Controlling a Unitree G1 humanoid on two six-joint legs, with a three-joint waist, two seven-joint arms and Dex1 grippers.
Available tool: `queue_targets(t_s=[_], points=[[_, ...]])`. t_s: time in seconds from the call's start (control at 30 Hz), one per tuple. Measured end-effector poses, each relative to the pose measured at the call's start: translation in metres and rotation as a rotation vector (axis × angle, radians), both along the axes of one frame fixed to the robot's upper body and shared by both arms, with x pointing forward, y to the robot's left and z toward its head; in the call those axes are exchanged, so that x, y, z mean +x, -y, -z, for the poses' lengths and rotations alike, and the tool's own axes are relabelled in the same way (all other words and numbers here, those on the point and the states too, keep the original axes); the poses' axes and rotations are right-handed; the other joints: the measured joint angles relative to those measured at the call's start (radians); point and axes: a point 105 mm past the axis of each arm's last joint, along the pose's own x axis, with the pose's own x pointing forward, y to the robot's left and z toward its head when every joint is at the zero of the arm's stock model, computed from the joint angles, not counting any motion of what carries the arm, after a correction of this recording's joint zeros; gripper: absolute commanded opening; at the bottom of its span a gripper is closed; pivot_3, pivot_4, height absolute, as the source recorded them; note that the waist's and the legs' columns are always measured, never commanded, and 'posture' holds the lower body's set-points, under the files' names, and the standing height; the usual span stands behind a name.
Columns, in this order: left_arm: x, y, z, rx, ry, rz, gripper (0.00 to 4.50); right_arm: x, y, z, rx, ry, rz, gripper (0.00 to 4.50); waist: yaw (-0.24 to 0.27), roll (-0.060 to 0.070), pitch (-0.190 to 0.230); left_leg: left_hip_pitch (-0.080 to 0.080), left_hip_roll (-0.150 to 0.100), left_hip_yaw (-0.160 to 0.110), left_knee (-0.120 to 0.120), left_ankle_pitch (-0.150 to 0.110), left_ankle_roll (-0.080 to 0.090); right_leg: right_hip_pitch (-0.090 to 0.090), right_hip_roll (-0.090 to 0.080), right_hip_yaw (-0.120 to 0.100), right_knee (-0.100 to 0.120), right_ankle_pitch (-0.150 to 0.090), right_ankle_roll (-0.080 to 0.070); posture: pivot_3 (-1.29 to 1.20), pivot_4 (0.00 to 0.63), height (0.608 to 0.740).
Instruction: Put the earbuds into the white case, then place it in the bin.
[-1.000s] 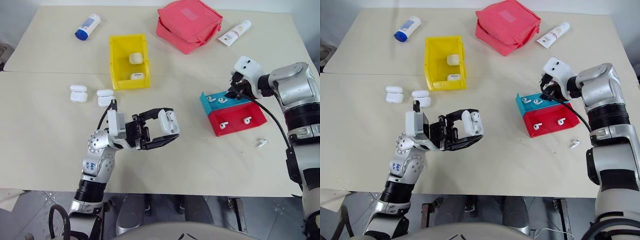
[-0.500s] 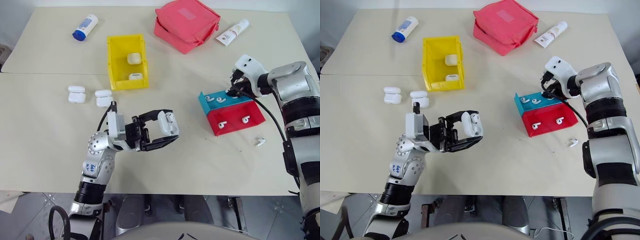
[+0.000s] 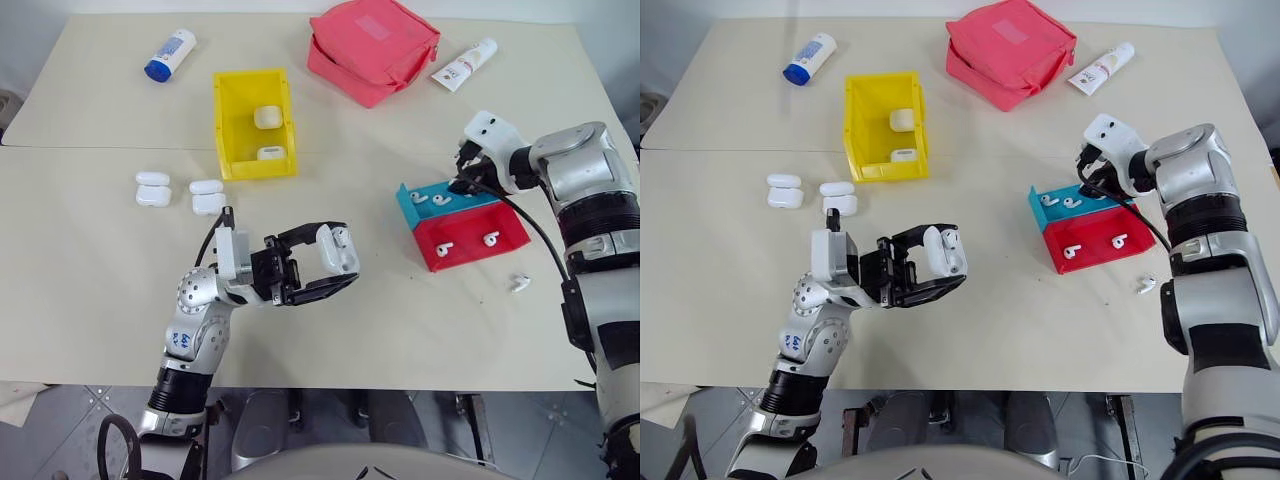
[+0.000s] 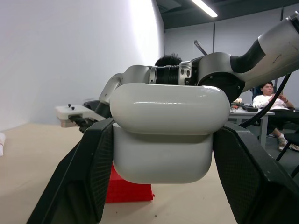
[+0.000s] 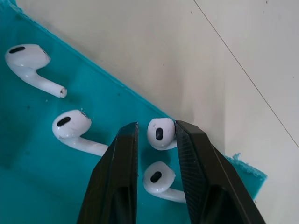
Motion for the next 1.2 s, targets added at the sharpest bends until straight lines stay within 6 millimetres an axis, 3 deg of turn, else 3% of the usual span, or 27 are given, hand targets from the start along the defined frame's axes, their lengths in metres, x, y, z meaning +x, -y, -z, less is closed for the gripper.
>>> queue_targets(t_s=[0.13, 0.3, 0.67, 0.93, 1.1, 1.2], points=[[0.0, 0.0, 0.001, -0.001, -0.004, -0.004, 2.81, 0.0, -0.001, 0.0, -0.001, 0.0, -0.006, 1.25, 0.0, 0.0, 0.0, 0.0, 0.0, 0.0, 0.0, 0.0, 0.0, 0.0, 0.0, 0.0, 0.0, 0.0, 0.0, 0.0, 0.15, 0.74], [0.0, 0.0, 0.001, -0.001, -0.005, -0.007, 2.81, -0.001, -0.002, 0.0, -0.001, -0.006, -0.017, 0.31, 0.0, 0.0, 0.0, 0.0, 0.0, 0.0, 0.0, 0.0, 0.0, 0.0, 0.0, 0.0, 0.0, 0.0, 0.0, 0.0, 0.15, 0.74], [0.001, 0.0, 0.0, -0.001, -0.006, -0.012, 2.81, 0.0, -0.002, -0.002, -0.012, 0.005, -0.02, 0.31, 0.0, 0.0, 0.0, 0.0, 0.0, 0.0, 0.0, 0.0, 0.0, 0.0, 0.0, 0.0, 0.0, 0.0, 0.0, 0.0, 0.15, 0.74], [0.002, 0.0, -0.001, 0.0, 0.003, -0.008, 2.81, -0.001, -0.026, -0.051, 0.299, 0.024, 0.024, 0.31, 0.002, 0.0, 0.0, 0.0, 0.0, 0.0, 0.0, 0.0, 0.0, 0.0, 0.0, 0.0, 0.0, 0.0, 0.0, 0.0, 0.15, 0.74], [0.003, 0.001, -0.003, 0.002, 0.01, 0.001, 2.81, -0.012, -0.038, -0.058, 0.417, -0.051, 0.04, 0.31, 0.002, 0.0, 0.0, 0.0, -0.001, -0.001, 0.0, 0.0, 0.0, 0.0, 0.0, 0.0, 0.0, 0.0, 0.0, 0.0, 0.15, 0.74], [0.005, 0.003, -0.004, -0.002, 0.011, 0.008, 2.81, -0.018, -0.031, -0.05, 0.36, -0.059, 0.057, 0.31, 0.007, 0.0, 0.0, 0.0, -0.001, -0.001, 0.0, 0.0, 0.0, 0.0, -0.001, 0.0, 0.0, 0.0, 0.0, 0.0, 0.15, 0.74]])
